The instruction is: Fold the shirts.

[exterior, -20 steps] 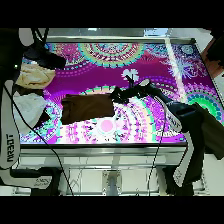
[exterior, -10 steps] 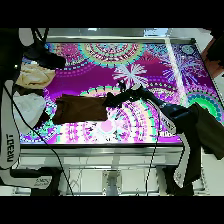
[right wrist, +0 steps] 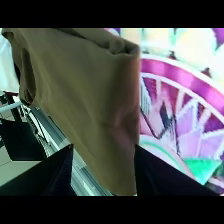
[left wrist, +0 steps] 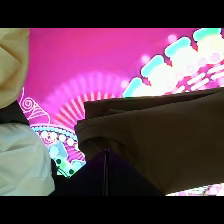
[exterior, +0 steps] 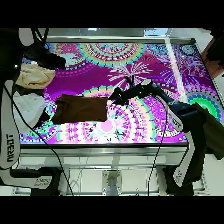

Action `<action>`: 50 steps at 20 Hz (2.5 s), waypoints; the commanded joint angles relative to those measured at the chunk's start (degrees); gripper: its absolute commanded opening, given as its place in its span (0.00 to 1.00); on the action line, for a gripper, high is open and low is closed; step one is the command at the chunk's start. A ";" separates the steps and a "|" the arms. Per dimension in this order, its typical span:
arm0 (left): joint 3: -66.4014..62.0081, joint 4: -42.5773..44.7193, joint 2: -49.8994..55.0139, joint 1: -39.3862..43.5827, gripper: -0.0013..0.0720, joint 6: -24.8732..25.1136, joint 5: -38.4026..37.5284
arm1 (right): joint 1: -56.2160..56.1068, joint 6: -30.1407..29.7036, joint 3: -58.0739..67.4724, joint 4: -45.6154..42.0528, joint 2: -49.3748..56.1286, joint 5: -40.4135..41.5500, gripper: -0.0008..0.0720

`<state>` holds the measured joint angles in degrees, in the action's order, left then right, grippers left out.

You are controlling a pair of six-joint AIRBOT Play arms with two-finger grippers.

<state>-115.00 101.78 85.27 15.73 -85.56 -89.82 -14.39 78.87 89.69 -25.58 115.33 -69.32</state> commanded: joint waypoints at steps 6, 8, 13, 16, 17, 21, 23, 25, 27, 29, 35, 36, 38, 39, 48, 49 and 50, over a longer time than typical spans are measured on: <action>0.02 -0.26 0.02 -0.02 0.03 -0.13 -0.04 | -5.84 4.28 -0.02 -4.70 1.33 4.50 0.86; 0.02 -0.26 0.02 -0.02 0.03 -0.13 -0.02 | -6.99 4.33 0.00 -3.74 2.05 6.12 0.86; 0.02 -0.24 0.02 -0.02 0.03 -0.04 -0.02 | -9.16 5.14 0.00 4.24 4.52 8.13 0.81; 0.02 -0.22 0.02 -0.02 0.03 0.09 -0.02 | -10.12 2.86 0.00 10.38 5.25 8.85 0.74; 0.02 -0.22 0.02 0.00 0.03 0.09 -0.02 | -10.23 2.21 0.00 11.80 5.27 9.14 0.67; 0.02 -0.22 0.02 -0.02 0.03 0.07 -0.04 | -9.27 -7.26 0.02 21.49 5.22 8.11 0.05; 0.02 -0.22 0.02 -0.02 0.03 0.07 -0.04 | -7.17 -8.96 0.00 24.00 4.28 6.82 0.04; 0.02 -0.20 0.02 -0.02 0.03 0.09 -0.26 | -4.15 -9.73 0.00 21.99 1.60 5.25 0.04; 0.02 -0.22 0.02 -0.02 0.03 0.04 -0.72 | -0.15 -9.66 0.00 17.09 -3.58 4.09 0.04; 0.02 -0.24 0.02 -0.02 0.03 0.02 -1.16 | 4.31 -6.08 0.00 8.26 -10.03 3.87 0.04; 0.02 -1.31 0.02 -0.02 0.03 -0.17 -2.16 | 22.69 10.40 0.00 -29.94 -30.86 -11.50 0.04; 0.02 -2.03 0.02 -0.02 0.03 -0.17 -2.49 | 26.49 12.00 0.00 -35.26 -33.97 -14.45 0.04; 0.02 -3.89 0.02 -0.02 0.03 -0.17 -2.93 | 34.53 14.43 0.00 -43.45 -38.77 -20.44 0.04; 0.02 -4.90 0.02 -0.02 0.03 -0.17 -2.89 | 38.91 15.13 0.00 -47.04 -40.59 -23.47 0.04; 0.02 -7.63 0.02 0.00 0.03 -2.14 -2.91 | 62.14 14.10 -0.44 -74.79 -43.76 -36.00 0.04; 0.02 -7.91 0.02 0.00 0.03 -2.67 -2.95 | 62.31 14.10 -1.18 -78.36 -43.76 -36.00 0.04; 0.02 -8.28 0.02 0.00 0.03 -3.08 -2.97 | 62.34 14.05 -2.23 -81.83 -43.76 -36.00 0.05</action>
<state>-115.00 94.26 85.27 15.73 -87.13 -92.68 45.12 93.14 88.84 -95.85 71.88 -103.42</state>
